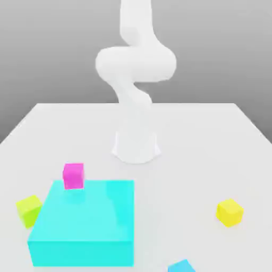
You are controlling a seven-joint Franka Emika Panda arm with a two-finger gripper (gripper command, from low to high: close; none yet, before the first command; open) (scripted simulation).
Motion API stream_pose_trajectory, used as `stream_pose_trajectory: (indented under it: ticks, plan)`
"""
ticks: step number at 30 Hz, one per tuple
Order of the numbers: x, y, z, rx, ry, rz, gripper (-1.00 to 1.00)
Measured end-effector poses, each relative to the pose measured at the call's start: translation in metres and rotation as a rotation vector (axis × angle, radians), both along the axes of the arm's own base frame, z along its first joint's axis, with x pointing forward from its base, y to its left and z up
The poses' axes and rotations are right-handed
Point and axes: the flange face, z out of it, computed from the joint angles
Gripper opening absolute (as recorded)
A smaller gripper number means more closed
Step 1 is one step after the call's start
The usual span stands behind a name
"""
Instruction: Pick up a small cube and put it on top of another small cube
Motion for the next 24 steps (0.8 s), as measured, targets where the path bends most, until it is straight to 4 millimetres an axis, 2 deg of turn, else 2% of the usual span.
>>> stream_pose_trajectory:
  ticks: [6, 12, 18, 24]
  plan:
    - [0.049, 0.048, -0.089, -0.096, 0.117, 0.335, 0.00]
    - [0.069, 0.106, -0.182, -0.204, 0.210, 0.658, 0.00]
    - [0.062, 0.163, -0.277, -0.327, 0.287, 0.977, 0.00]
    - [0.032, 0.209, -0.366, -0.470, 0.349, 1.296, 0.00]
